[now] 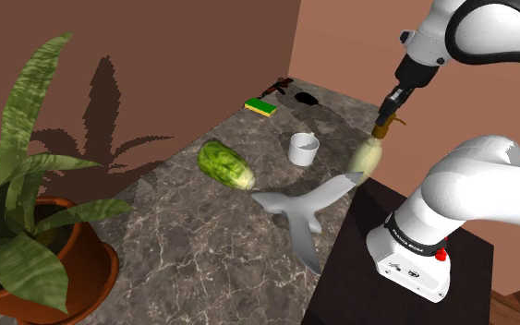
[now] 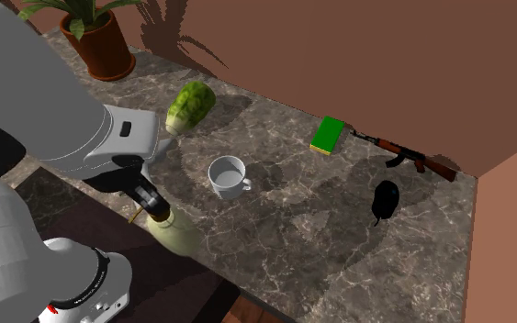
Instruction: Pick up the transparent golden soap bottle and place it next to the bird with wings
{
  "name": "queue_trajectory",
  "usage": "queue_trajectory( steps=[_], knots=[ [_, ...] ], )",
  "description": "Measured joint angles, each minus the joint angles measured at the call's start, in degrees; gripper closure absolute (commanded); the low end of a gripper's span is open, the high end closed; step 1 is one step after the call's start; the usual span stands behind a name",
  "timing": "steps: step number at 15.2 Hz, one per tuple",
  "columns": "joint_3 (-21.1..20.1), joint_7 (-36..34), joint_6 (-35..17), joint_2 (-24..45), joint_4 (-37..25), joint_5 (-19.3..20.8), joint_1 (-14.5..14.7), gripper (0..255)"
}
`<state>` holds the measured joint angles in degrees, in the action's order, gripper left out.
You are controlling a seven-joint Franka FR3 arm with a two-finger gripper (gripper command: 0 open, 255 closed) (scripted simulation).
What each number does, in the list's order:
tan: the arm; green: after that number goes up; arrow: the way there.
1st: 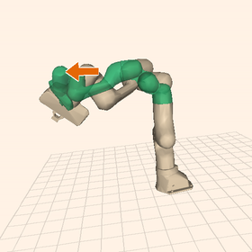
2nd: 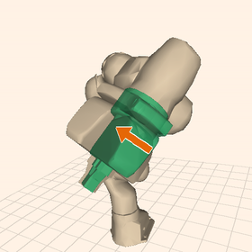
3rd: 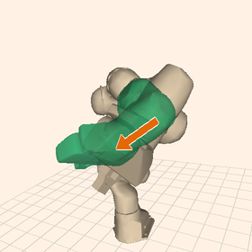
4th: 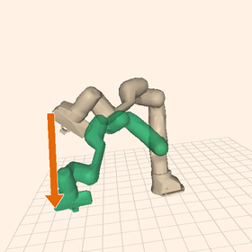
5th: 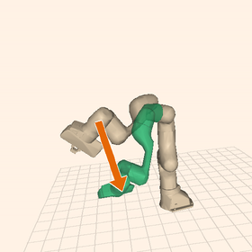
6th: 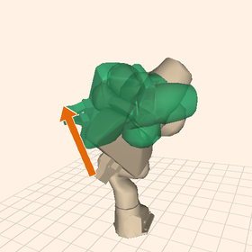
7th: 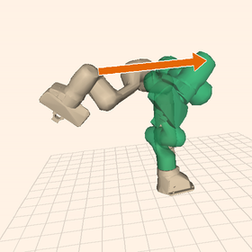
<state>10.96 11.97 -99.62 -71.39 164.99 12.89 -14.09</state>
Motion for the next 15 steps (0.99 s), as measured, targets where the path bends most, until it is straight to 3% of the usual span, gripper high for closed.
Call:
queue_trajectory(
  steps=[10, 11, 15],
  knots=[
    [0.8, 0.1, -2.5, -0.6, 3.1, 0.8, -0.6, 255],
    [0.8, 0.1, -2.5, -0.6, 3.1, 0.8, -0.6, 0],
    [0.8, 0.1, -2.5, -0.7, 3.1, 0.8, -0.6, 0]
  ],
)
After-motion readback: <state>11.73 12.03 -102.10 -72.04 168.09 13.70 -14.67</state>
